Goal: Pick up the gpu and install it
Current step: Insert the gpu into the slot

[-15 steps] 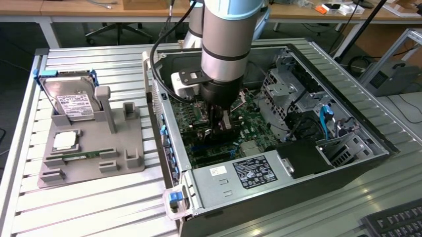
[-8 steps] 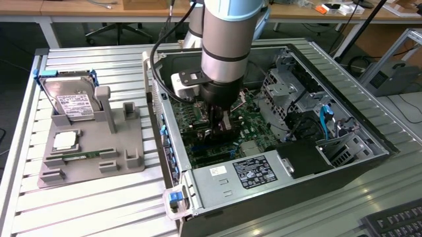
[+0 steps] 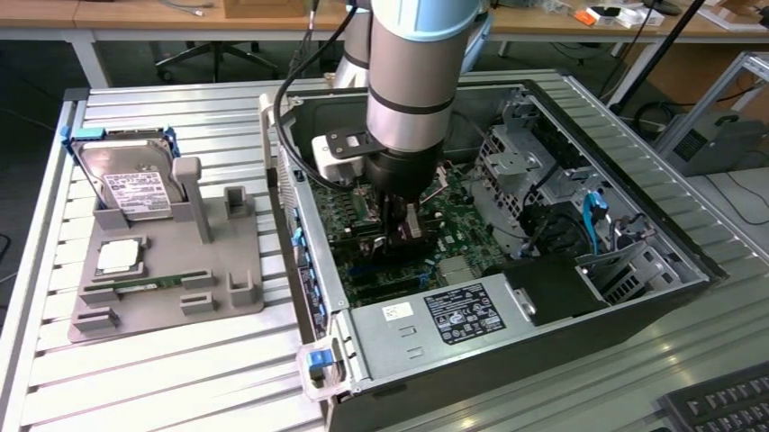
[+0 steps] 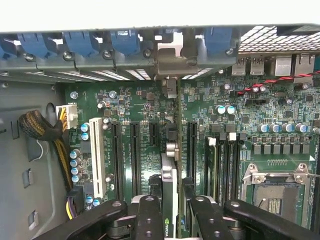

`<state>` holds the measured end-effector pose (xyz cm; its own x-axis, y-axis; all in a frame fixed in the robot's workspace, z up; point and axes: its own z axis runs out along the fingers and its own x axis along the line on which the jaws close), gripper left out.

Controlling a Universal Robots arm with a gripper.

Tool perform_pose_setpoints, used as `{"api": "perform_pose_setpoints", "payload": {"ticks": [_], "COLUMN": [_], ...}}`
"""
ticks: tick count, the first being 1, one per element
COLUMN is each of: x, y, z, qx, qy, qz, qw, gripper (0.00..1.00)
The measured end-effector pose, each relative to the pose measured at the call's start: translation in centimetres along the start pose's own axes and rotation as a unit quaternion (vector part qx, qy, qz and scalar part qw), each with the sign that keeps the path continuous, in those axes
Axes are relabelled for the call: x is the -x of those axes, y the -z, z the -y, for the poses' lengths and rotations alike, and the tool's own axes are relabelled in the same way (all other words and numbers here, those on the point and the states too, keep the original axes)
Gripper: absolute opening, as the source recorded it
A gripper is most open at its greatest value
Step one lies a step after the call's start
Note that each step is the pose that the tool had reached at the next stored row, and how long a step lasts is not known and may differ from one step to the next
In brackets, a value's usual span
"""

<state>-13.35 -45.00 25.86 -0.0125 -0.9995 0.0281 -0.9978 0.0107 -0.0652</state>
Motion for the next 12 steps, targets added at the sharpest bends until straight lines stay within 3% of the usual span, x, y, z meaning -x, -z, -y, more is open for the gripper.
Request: {"api": "perform_pose_setpoints", "payload": {"ticks": [9, 10, 12], "x": [0.01, 0.04, 0.02], "y": [-0.04, -0.13, -0.1], "z": [0.0, 0.01, 0.0], "qx": [-0.0002, -0.0009, -0.0006], "qy": [0.0, 0.0, 0.0], "qz": [0.0003, 0.0014, 0.0009], "qw": [1.0, 1.0, 1.0], "gripper": [0.26, 0.26, 0.33]}}
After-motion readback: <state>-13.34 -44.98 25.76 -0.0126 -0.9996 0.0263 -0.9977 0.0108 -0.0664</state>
